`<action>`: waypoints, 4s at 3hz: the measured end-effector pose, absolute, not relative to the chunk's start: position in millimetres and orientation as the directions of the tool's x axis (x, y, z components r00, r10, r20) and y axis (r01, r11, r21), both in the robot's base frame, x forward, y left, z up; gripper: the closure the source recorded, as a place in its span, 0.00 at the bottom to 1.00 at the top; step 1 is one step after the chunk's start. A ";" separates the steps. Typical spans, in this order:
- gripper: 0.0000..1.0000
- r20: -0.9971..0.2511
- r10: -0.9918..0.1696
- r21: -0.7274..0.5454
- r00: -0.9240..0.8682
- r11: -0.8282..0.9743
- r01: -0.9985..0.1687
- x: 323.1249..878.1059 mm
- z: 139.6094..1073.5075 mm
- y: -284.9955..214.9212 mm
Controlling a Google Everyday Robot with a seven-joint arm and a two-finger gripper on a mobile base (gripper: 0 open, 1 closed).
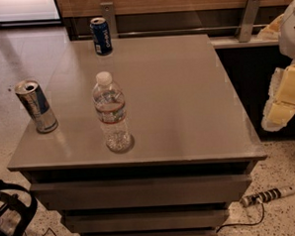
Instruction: Move water bottle near pepsi can
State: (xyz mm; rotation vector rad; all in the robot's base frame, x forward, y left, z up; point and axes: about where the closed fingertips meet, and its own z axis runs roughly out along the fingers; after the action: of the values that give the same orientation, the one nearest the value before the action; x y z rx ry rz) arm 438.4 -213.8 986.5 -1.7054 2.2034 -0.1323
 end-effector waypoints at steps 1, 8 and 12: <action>0.00 -0.219 -0.952 -0.287 -0.212 0.270 -0.919 438.4 987.3 -213.5; 0.00 -0.765 -0.638 -0.212 0.088 0.120 -0.970 482.0 932.6 -104.1; 0.00 -0.885 -0.465 -0.067 0.014 0.097 -0.993 498.2 887.9 -45.4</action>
Offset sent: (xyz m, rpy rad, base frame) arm 0.0095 0.0003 -0.0273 0.2283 -0.0355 0.1091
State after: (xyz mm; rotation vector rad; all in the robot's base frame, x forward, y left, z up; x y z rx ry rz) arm 498.2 -45.4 887.9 -1.4818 1.5691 0.8267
